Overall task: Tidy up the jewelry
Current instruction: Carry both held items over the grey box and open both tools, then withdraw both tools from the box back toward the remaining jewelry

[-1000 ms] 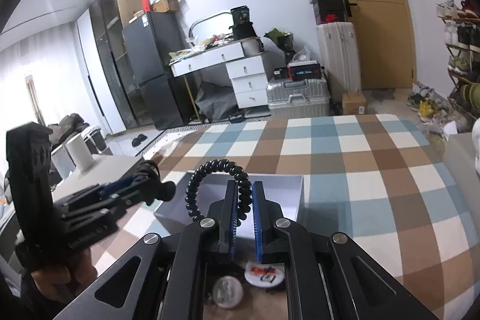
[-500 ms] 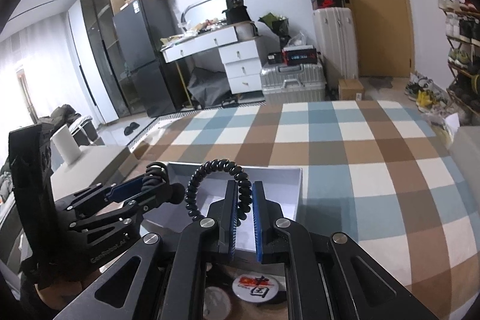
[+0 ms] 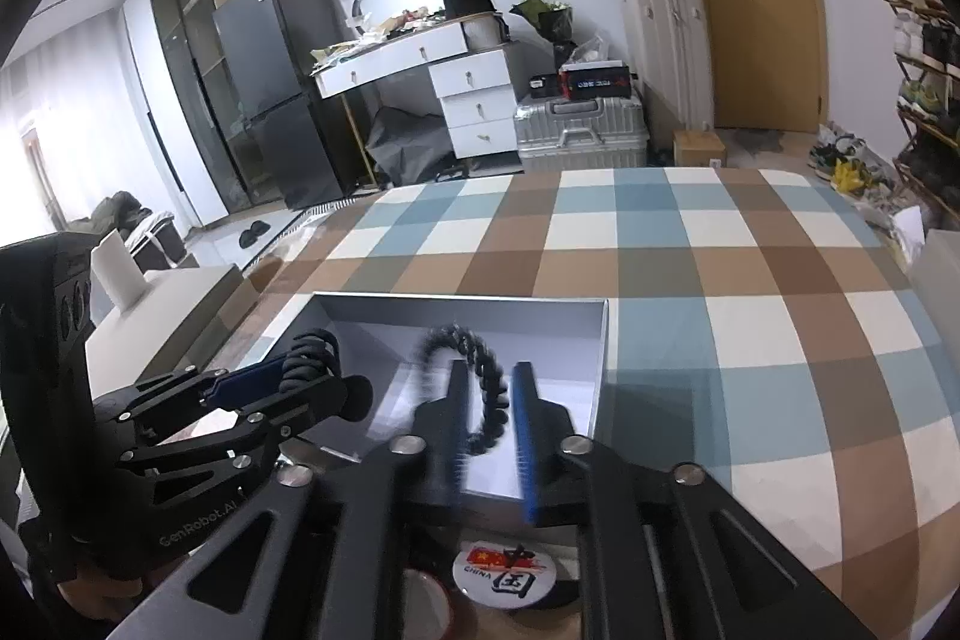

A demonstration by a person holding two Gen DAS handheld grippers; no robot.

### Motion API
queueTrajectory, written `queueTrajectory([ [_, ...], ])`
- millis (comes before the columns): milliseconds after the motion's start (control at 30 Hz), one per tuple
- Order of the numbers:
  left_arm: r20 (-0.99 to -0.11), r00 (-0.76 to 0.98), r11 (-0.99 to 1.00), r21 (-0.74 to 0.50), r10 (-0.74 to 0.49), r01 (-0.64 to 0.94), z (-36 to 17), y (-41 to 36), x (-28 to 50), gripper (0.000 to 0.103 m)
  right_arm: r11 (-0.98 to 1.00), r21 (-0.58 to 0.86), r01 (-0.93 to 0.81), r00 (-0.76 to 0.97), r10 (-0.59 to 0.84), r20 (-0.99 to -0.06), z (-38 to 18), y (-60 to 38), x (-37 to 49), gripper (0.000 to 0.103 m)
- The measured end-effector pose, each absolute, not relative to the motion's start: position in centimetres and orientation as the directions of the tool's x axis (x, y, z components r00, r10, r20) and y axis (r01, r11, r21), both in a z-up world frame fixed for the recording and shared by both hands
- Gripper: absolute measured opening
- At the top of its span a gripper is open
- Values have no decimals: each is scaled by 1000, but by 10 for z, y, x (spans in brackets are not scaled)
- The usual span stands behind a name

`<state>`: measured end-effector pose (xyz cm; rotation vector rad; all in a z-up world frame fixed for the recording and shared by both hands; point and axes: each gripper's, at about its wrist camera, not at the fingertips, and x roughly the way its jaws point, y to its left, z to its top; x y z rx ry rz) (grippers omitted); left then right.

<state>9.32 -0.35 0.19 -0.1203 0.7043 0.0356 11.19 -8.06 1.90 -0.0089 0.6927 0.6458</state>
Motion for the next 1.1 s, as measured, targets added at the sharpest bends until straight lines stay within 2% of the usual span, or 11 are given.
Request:
queueTrajectory([
  [133, -658, 753, 991, -115, -23, -70, 3, -3, 93, 32, 809, 188, -556, 601, 548, -581, 23, -88, 103, 39],
  [167, -658, 752, 990, -121, -31, -66, 5, -3, 92, 37, 810, 187, -556, 602, 548, -581, 24, -89, 102, 43],
  [233, -653, 757, 990, -123, -30, -68, 8, -5, 89, 54, 810, 189, -555, 602, 548, -580, 27, -96, 96, 66],
  [267, -646, 763, 990, -125, -31, -65, 11, -6, 86, 65, 806, 196, -559, 600, 556, -575, 28, -100, 93, 70],
  [300, -639, 769, 990, -128, -37, -58, 14, -7, 82, 73, 803, 200, -562, 600, 562, -569, 29, -104, 89, 76],
  [367, -633, 773, 991, -127, -45, -47, 17, -7, 77, 80, 803, 194, -564, 601, 560, -570, 31, -110, 83, 85],
  [433, -633, 773, 991, -121, -36, -53, 19, -7, 72, 82, 803, 190, -564, 599, 557, -576, 31, -115, 77, 101],
  [500, -638, 769, 989, -130, -32, -67, 20, -3, 64, 86, 806, 189, -560, 599, 552, -580, 31, -119, 72, 103],
  [600, -640, 768, 985, -153, -37, -81, 22, 4, 54, 102, 811, 188, -555, 589, 542, -599, 31, -124, 66, 103],
  [1000, -669, 743, 981, -135, 13, -139, 4, 12, 23, 102, 789, 178, -588, 530, 543, -651, 14, -111, 56, 103],
  [1100, -684, 729, 980, -158, -19, -123, -2, 12, 22, 102, 781, 168, -601, 521, 543, -659, 12, -106, 53, 103],
])
